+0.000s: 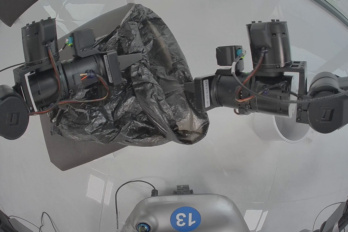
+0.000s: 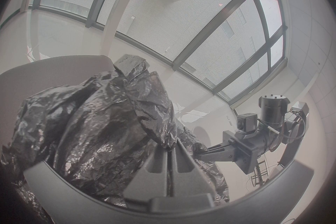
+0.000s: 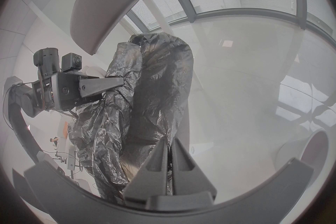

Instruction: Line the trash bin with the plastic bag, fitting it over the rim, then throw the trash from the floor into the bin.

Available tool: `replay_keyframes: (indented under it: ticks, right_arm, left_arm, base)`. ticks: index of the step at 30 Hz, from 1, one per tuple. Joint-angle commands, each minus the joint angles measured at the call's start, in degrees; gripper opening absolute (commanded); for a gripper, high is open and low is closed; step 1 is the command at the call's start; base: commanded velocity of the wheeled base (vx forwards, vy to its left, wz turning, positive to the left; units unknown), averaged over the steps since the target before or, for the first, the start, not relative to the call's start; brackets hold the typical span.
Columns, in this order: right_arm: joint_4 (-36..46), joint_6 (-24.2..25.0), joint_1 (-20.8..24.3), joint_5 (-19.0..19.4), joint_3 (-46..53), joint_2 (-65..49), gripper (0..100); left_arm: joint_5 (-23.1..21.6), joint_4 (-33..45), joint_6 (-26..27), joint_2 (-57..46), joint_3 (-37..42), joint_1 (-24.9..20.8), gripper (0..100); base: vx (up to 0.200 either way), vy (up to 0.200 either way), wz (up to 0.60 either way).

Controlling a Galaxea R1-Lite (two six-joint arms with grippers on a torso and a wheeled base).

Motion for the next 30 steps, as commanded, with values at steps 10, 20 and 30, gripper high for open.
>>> replay_keyframes:
  ticks: [10, 20, 30]
  right_arm:
    - [-0.04, -0.01, -0.11, 0.03, 1.92, -2.36, 0]
    - [-0.04, -0.01, -0.02, 0.12, 2.18, -2.36, 0]
    - [-0.12, -0.36, 0.42, 0.12, 2.71, -2.45, 0]
  left_arm:
    - [2.28, 0.10, 5.76, 0.62, 6.66, -0.28, 0]
    - [2.19, 1.60, 6.55, 1.41, 5.25, 0.24, 0]
    - [7.90, 16.98, 3.56, 2.02, -5.73, -0.28, 0]
  base:
    - [0.000, 0.000, 0.00]
    - [0.000, 0.000, 0.00]
    - [0.000, 0.000, 0.00]
